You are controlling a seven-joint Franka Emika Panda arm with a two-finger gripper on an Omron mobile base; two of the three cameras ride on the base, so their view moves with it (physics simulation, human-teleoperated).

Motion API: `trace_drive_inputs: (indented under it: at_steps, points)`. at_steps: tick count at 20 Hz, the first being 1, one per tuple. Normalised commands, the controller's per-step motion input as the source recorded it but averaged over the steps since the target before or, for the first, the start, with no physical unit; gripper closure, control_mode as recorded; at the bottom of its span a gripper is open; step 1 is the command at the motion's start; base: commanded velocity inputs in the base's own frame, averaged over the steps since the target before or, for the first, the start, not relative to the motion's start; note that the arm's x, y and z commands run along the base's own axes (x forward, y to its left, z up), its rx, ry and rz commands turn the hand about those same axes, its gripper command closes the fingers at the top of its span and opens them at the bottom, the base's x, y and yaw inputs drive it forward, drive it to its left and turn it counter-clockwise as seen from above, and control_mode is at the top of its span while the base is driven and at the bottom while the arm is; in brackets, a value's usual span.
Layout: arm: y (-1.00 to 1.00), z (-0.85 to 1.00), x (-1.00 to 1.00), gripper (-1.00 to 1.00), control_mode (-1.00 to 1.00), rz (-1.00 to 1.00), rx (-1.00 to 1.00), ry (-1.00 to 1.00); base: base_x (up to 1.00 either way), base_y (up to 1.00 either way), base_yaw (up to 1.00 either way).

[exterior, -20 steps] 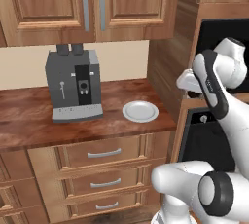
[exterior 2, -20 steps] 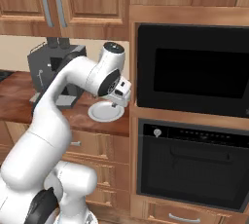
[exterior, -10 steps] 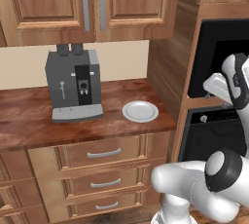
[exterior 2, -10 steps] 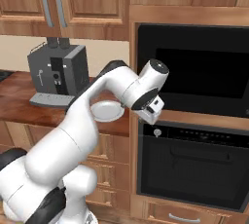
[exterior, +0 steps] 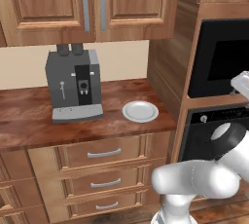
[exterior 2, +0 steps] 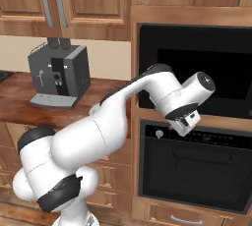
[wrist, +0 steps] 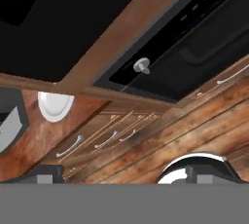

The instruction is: Take the fish from the oven and place it on the plate on the counter.

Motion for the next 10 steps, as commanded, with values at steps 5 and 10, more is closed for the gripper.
trace_drive_inputs:
  at_steps: [5,10]
  points:
    - [-0.89,0.0,-0.15,-1.0,-1.0,-0.22,0.14,-0.05,0.0,0.0,0.0]
    - [-0.69,-0.18,-0.23,-1.0,-1.0,-0.28,0.1,-0.09,0.0,0.0,0.0]
